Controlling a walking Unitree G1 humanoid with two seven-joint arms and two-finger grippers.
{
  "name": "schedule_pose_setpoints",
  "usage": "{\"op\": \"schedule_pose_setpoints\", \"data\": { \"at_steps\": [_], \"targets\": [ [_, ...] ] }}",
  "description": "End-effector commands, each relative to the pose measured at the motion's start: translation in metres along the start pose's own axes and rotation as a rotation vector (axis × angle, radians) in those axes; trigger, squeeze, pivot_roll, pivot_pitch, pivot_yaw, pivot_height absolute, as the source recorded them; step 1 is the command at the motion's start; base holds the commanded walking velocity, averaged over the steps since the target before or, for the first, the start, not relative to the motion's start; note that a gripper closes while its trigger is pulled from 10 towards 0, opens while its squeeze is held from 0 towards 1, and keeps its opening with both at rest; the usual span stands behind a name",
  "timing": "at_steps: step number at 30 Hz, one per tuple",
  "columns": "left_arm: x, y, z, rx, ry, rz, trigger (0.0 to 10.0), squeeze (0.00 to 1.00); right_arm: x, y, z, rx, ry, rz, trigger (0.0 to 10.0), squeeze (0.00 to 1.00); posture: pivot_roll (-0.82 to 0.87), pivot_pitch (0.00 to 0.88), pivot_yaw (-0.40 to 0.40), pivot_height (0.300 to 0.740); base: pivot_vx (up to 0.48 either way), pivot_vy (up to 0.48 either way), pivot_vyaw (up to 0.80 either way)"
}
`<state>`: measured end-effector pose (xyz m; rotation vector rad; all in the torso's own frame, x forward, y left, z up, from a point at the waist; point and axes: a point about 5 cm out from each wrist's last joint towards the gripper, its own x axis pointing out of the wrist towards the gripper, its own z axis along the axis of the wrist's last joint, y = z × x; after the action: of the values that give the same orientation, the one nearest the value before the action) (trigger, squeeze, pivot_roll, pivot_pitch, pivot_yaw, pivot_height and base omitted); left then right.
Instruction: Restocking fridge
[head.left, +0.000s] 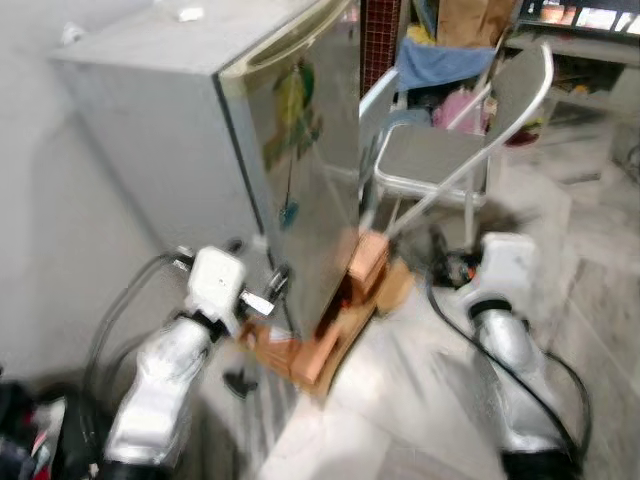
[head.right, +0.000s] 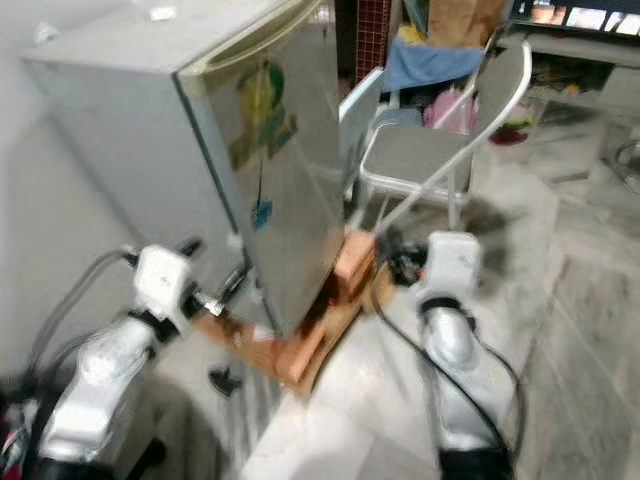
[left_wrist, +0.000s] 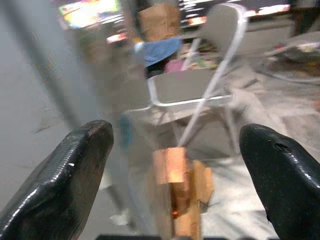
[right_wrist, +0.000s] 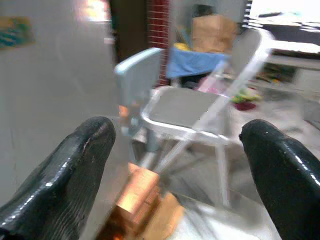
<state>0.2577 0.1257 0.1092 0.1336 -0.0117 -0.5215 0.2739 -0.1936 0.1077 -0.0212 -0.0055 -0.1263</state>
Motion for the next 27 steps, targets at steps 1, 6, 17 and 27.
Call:
{"op": "schedule_pose_setpoints", "data": {
  "at_steps": [1,6,17,27],
  "targets": [
    [-0.01,0.011,-0.006,0.0,0.034,0.058,10.0,0.0,0.002,0.018,0.005,0.007,-0.021,0.059,10.0,0.0,0.03,0.0,0.061,0.74,0.0,0.0,-0.5],
    [-0.013,0.011,-0.008,-0.006,0.036,0.085,10.0,0.0,0.001,0.016,0.003,-0.009,-0.017,0.062,10.0,0.0,0.03,0.0,0.053,0.74,0.0,0.0,0.0],
    [-0.016,0.019,-0.009,-0.032,0.029,0.157,10.0,0.0,-0.004,0.011,0.002,-0.016,0.006,0.063,10.0,0.0,0.02,0.0,0.03,0.74,0.0,0.024,-0.15],
    [-0.01,0.022,-0.004,-0.013,0.01,0.152,10.0,0.0,0.001,0.009,0.007,-0.045,-0.015,0.066,10.0,0.0,0.01,0.0,0.022,0.74,0.0,0.377,-0.04]
  ]
}}
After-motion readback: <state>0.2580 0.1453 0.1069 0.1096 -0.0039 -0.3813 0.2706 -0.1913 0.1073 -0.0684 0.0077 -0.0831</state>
